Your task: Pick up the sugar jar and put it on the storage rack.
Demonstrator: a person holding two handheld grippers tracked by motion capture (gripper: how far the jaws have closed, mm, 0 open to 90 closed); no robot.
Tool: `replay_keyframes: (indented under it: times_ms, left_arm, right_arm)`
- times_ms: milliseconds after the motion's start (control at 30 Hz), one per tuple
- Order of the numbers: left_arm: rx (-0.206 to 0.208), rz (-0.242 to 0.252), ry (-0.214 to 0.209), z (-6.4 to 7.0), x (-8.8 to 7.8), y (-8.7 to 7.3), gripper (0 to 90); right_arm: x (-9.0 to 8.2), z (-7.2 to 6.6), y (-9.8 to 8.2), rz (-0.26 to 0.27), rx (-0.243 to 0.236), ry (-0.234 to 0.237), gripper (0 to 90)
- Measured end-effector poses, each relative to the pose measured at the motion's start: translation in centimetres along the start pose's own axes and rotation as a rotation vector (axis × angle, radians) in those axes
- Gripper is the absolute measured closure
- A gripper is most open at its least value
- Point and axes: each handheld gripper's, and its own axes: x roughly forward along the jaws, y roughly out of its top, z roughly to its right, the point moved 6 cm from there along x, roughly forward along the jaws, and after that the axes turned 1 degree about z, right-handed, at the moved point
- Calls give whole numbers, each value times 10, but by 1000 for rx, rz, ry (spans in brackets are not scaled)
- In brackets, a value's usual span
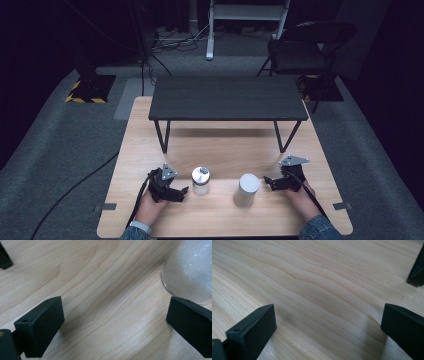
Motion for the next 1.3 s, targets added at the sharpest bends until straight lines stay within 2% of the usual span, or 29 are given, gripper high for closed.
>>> replay_keyframes:
  times_ms: [933, 1200, 1300]
  left_arm:
    - [0, 0, -1, 0, 0, 0, 14]
    - [10, -1, -18, -2, -2, 0, 21]
    - [8, 29, -25, -3, -6, -1, 21]
  right_arm:
    - [0, 0, 0, 0, 0, 0, 0]
    - [0, 0, 0, 0, 0, 0, 0]
    - [0, 0, 0, 0, -1, 1, 0]
